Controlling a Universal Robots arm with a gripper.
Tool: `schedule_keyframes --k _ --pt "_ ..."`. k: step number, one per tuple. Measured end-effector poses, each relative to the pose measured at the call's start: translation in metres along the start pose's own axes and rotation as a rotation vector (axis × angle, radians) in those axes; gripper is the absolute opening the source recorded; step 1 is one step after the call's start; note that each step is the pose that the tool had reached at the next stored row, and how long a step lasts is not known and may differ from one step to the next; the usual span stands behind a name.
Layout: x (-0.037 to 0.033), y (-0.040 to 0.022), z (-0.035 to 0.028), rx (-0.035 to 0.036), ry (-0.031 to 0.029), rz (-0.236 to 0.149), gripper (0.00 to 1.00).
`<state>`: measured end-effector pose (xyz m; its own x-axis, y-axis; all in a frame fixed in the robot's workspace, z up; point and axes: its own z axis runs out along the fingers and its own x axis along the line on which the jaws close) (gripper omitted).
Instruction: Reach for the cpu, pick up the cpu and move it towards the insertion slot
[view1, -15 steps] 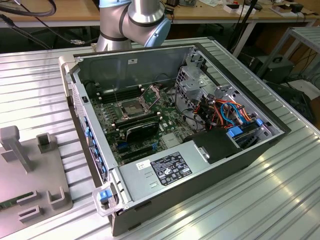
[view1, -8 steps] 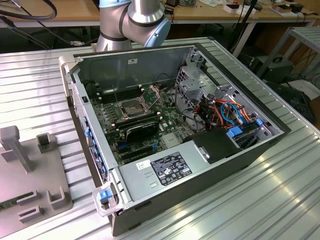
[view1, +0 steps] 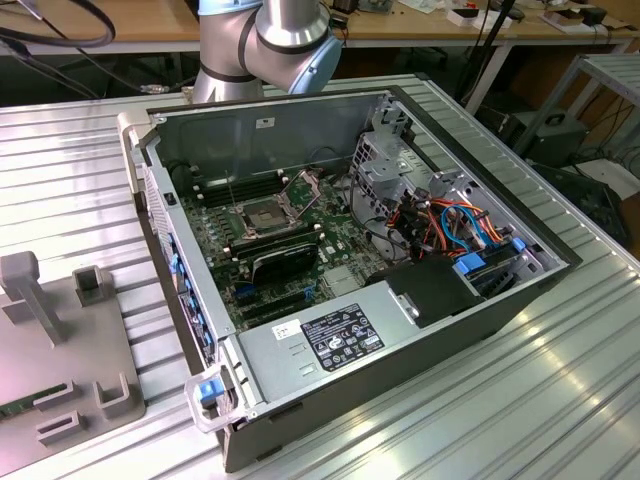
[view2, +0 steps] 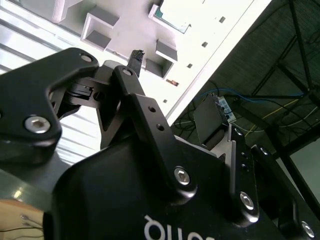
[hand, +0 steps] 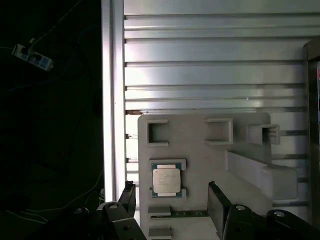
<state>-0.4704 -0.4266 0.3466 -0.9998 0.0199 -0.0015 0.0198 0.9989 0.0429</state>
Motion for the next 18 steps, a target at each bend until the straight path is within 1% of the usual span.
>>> schedule_keyframes --k 7,13,17,18 --pt "-0.0001 -0.0015 0.0032 -0.0001 -0.0001 0.000 0.69" --pt "-0.0001 -0.0051 0.0058 -0.0002 -0.0003 0.000 0.69" --pt "-0.0002 -0.0088 0.0081 -0.0001 -0.0001 -0.001 0.69" --pt "-0.0002 -0.0098 0.0097 -0.0001 -0.0002 -0.001 0.69"
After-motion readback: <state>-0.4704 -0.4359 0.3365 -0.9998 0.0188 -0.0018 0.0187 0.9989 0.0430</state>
